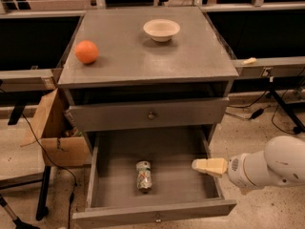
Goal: Place 7up can into middle drawer
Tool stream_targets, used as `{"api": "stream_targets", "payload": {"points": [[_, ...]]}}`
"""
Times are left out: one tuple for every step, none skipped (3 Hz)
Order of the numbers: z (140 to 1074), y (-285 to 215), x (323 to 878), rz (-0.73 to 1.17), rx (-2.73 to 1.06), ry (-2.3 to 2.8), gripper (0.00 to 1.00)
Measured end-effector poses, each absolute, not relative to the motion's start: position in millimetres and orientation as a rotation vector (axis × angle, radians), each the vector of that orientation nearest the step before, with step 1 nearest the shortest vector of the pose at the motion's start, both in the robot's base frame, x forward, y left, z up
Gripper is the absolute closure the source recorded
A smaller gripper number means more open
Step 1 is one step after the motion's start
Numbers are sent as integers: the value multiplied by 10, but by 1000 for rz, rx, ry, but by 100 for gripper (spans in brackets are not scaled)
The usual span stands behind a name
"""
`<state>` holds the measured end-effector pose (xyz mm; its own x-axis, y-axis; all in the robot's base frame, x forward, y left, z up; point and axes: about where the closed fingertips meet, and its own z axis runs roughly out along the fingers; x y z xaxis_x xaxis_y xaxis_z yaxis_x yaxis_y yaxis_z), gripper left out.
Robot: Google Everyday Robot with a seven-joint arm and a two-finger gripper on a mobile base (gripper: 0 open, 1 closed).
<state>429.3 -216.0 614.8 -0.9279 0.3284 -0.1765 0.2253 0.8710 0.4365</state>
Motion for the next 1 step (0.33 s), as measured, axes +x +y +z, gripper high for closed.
{"api": "stream_targets", "payload": {"points": [[6135,-2149,4302,611,417,2798,0]]}}
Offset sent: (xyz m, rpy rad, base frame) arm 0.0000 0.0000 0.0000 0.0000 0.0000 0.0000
